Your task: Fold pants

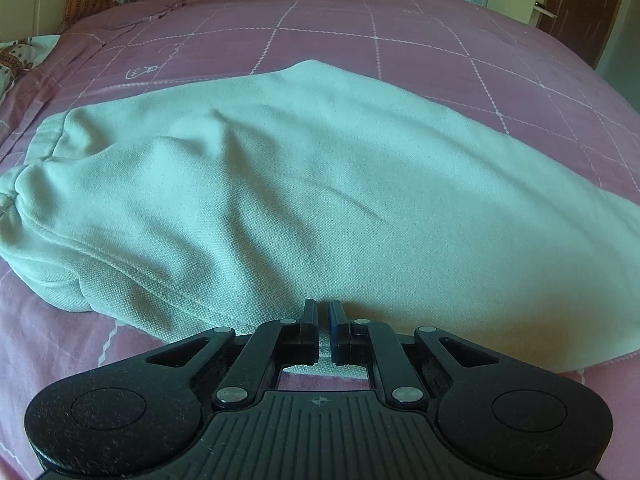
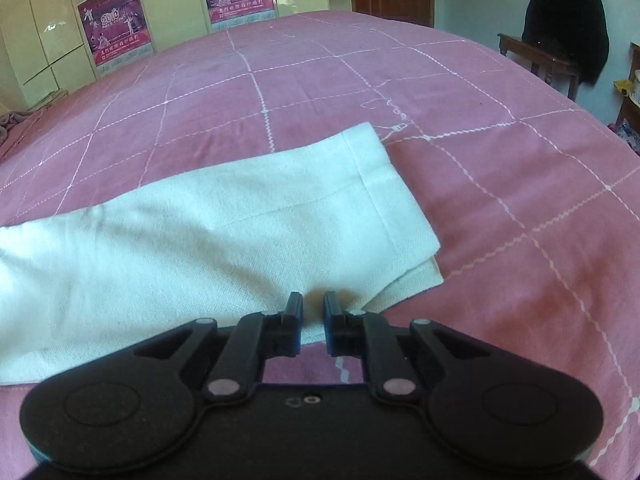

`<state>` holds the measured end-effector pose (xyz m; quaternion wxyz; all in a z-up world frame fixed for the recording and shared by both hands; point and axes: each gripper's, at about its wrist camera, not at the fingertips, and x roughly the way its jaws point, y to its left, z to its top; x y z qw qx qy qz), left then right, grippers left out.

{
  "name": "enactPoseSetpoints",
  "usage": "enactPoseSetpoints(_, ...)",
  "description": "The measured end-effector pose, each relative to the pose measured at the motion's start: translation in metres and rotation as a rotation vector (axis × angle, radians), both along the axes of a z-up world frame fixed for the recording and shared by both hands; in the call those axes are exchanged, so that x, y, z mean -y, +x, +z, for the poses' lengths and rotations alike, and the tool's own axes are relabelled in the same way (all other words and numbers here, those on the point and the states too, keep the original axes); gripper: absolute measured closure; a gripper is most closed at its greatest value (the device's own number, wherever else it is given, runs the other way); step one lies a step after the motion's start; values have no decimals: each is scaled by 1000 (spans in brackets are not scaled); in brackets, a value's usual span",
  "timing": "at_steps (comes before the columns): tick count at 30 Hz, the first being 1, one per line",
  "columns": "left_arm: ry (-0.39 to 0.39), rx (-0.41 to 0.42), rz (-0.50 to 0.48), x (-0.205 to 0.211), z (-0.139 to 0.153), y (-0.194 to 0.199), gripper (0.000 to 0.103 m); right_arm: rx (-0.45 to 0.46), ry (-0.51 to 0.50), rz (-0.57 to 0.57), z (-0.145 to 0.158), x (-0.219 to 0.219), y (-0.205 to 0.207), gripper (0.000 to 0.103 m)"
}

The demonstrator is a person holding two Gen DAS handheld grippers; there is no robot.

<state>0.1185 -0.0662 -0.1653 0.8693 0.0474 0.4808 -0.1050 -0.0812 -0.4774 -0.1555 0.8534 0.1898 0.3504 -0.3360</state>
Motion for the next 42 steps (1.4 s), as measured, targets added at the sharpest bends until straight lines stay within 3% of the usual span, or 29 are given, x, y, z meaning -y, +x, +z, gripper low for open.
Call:
enactPoseSetpoints(3,-42,18,-18,20,16,-7,95,83,2,6,19,-5,3,87)
enactPoseSetpoints(7,-84,16,-107,70,27,-15,95,58,-24,78,21,-20,33,86)
enactPoseSetpoints(10,-66,13,-181,112,20,-23,95,37,-31,101,13,-30,45,86)
enactPoseSetpoints(12,-3,-12,-225,132,5,-29,95,-13,-11,125,-2,-39,49,85)
enactPoseSetpoints(16,37,53,-267,127,-6,-41,95,-8,-51,170,-12,-53,34,86)
enactPoseSetpoints(22,-26,-32,-173,112,2,-28,95,22,2,165,-7,-46,26,86)
enactPoseSetpoints(26,-64,-42,-162,124,15,-32,94,74,31,132,5,-43,20,82)
enactPoseSetpoints(31,-84,-35,-249,170,24,-43,94,89,10,82,15,-31,11,78)
enactPoseSetpoints(37,-38,-53,-281,203,5,-51,94,92,11,19,15,-12,1,71)
enactPoseSetpoints(42,-39,-40,-292,201,1,-54,93,36,-7,62,1,-13,0,72)
